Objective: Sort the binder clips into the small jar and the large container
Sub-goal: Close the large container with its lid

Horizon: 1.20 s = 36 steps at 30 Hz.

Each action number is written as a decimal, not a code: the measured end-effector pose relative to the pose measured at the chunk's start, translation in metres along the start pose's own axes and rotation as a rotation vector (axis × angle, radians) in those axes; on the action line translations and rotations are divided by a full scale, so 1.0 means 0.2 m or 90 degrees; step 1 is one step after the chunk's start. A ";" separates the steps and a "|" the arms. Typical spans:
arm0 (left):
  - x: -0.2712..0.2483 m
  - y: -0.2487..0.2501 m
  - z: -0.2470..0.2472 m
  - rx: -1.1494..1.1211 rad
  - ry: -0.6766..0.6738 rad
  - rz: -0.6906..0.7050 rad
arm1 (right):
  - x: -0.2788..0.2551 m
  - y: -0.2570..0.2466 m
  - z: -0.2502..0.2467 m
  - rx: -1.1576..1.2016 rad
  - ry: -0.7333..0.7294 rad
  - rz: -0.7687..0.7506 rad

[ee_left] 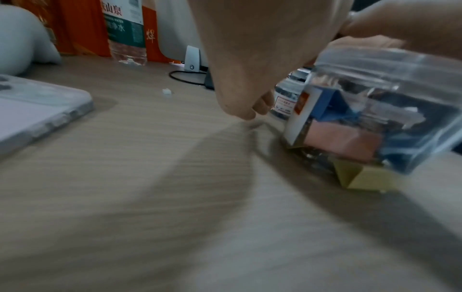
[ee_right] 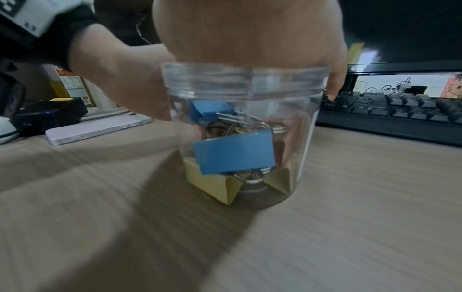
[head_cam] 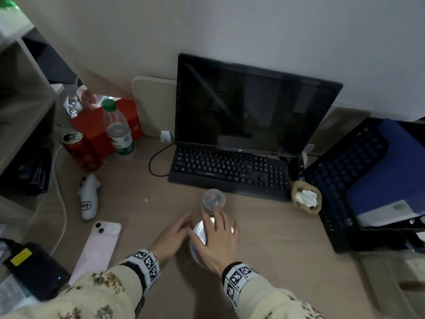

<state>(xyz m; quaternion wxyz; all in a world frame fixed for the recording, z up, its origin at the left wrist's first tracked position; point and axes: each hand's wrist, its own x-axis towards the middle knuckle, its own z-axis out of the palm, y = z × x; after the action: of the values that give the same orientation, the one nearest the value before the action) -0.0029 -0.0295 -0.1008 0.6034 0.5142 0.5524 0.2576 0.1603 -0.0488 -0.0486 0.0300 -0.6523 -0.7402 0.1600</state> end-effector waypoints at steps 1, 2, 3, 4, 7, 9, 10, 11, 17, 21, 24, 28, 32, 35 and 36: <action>-0.01 -0.03 -0.03 0.053 -0.032 0.019 | 0.00 0.00 -0.01 -0.007 -0.012 -0.001; -0.03 -0.03 -0.05 0.125 -0.057 0.043 | 0.00 0.01 -0.01 -0.017 -0.027 0.000; -0.04 -0.01 -0.06 0.192 -0.085 0.082 | 0.00 0.01 -0.01 -0.023 -0.041 0.004; -0.06 0.02 -0.06 0.230 -0.116 0.119 | 0.01 0.01 -0.01 -0.023 -0.051 0.008; -0.10 0.10 0.02 0.159 -0.216 0.172 | 0.01 0.01 -0.01 -0.017 -0.060 0.020; -0.10 0.08 0.08 0.110 -0.187 0.148 | 0.01 0.01 -0.01 -0.020 -0.072 0.014; -0.09 0.08 0.10 0.086 -0.164 0.132 | 0.00 0.01 -0.01 -0.023 -0.077 0.007; -0.09 0.07 0.11 0.071 -0.149 0.120 | 0.00 0.01 -0.01 -0.027 -0.080 -0.002; -0.07 0.11 0.10 0.118 -0.142 0.173 | 0.01 0.04 -0.05 -0.017 -0.089 -0.086; -0.04 0.09 0.09 0.171 -0.131 0.187 | 0.04 0.08 -0.05 -0.033 -0.083 -0.184; -0.03 0.05 0.10 0.194 -0.107 0.177 | 0.07 0.11 -0.04 -0.038 -0.065 -0.248; -0.03 0.03 0.11 0.206 -0.085 0.182 | 0.08 0.13 -0.04 -0.040 -0.057 -0.286; -0.03 0.01 0.11 0.252 -0.076 0.169 | 0.06 0.10 -0.05 -0.066 -0.045 -0.273; -0.04 0.04 0.11 0.248 -0.070 0.189 | -0.01 0.05 -0.04 -0.077 -0.041 -0.160; -0.04 0.05 0.11 0.246 -0.060 0.198 | -0.04 0.03 -0.03 -0.068 -0.033 -0.111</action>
<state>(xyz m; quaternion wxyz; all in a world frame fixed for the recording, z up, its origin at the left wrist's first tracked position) 0.0188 -0.0400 -0.0913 0.4722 0.7101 0.4771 0.2126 0.1692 -0.0552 -0.0423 -0.0098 -0.5818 -0.8021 0.1340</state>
